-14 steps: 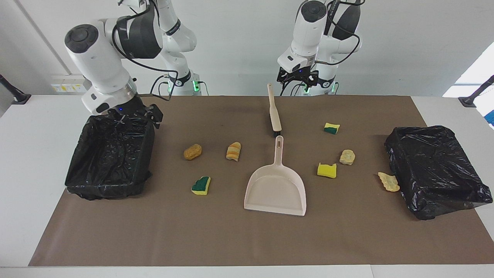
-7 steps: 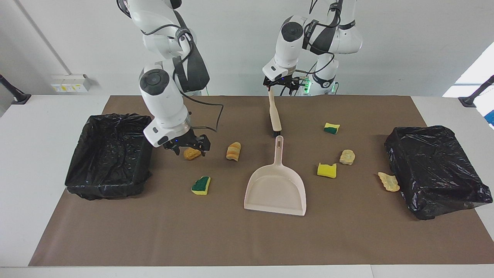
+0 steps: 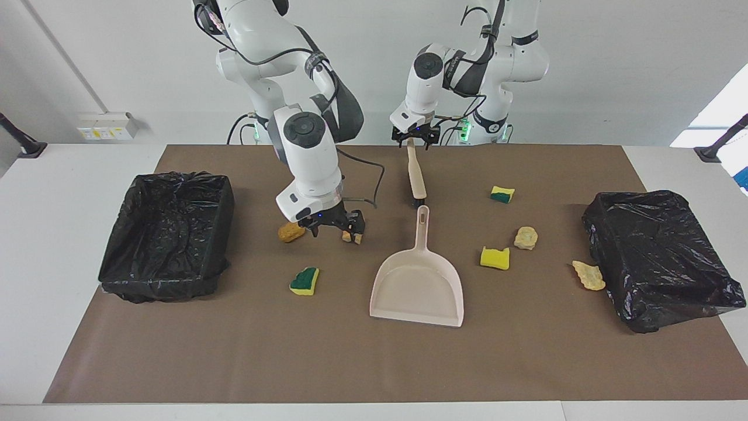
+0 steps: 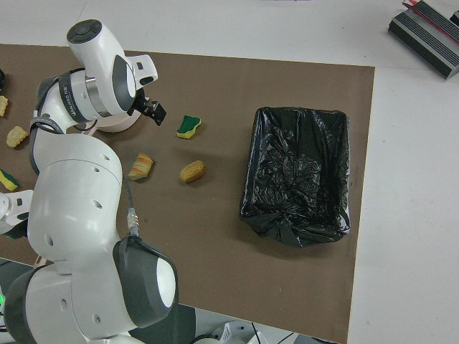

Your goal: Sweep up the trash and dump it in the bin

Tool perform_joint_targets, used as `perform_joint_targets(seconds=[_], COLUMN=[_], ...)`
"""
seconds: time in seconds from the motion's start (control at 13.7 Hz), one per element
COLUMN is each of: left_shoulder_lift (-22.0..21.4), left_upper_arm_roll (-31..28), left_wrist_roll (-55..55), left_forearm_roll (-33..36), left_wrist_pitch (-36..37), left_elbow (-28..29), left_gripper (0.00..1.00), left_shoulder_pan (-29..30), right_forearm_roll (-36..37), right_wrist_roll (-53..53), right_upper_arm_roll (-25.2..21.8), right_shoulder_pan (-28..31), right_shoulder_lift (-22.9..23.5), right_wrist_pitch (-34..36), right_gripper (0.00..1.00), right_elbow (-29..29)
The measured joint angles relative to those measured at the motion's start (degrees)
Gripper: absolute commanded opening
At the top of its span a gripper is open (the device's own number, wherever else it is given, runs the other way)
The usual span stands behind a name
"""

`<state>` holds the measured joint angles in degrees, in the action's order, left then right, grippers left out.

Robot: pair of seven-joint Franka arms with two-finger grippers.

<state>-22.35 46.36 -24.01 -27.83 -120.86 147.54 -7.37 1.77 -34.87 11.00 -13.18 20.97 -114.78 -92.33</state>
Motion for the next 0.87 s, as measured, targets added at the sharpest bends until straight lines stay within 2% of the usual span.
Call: perform_joint_targets(seconds=[0.07,0.22,0.29,0.51,0.87], left_shoulder_lift=[0.0,0.0,0.0,0.0,-0.1], left_upper_arm_roll=[0.1,0.2,0.2,0.3,-0.5], left_wrist_roll=[-0.2,-0.3,-0.4,-0.7,-0.8], left_forearm_roll=[-0.1,-0.1,-0.1,-0.2,-0.4], left_wrist_pitch=[-0.2,-0.2,0.0,0.1,0.1], left_elbow=[0.0,0.0,0.0,0.0,-0.7], left_gripper=[0.7,0.69,0.59,0.01,0.0], left_shoulder_pan=[0.0,0.0,0.0,-0.1,-0.1], right_forearm_roll=[0.9,2.2,2.3,2.4,2.4], right_wrist_roll=[0.0,0.0,0.0,0.0,0.0], right_upper_arm_roll=[0.0,0.0,0.0,0.0,0.0], right_shoulder_pan=[0.0,0.0,0.0,0.0,0.0], right_shoulder_lift=[0.0,0.0,0.0,0.0,0.0], right_wrist_pitch=[0.0,0.0,0.0,0.0,0.0], right_gripper=[1.0,1.0,1.0,1.0,1.0], right_elbow=[0.0,0.0,0.0,0.0,-0.2])
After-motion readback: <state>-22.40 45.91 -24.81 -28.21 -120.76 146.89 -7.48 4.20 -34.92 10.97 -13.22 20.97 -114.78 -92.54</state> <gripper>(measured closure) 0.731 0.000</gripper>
